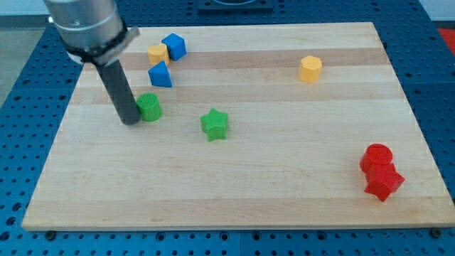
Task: Move green circle towards center
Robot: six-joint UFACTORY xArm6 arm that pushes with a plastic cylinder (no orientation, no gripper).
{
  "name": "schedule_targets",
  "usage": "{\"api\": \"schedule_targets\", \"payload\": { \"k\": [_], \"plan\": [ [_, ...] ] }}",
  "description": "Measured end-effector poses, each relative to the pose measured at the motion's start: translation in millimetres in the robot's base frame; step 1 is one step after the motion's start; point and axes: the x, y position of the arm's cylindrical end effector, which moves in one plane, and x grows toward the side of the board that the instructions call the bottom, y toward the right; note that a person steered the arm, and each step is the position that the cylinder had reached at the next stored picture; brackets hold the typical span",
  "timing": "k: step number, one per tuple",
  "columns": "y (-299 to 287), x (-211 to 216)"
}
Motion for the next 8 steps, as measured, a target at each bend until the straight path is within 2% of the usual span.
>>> {"api": "schedule_targets", "payload": {
  "k": [1, 2, 3, 4, 6, 8],
  "plan": [
    [26.2, 30.1],
    [23.2, 36.7],
    [-50.4, 41.2],
    [-85.6, 34.1],
    [-35.8, -51.1],
    [-12.8, -41.9]
  ]
}}
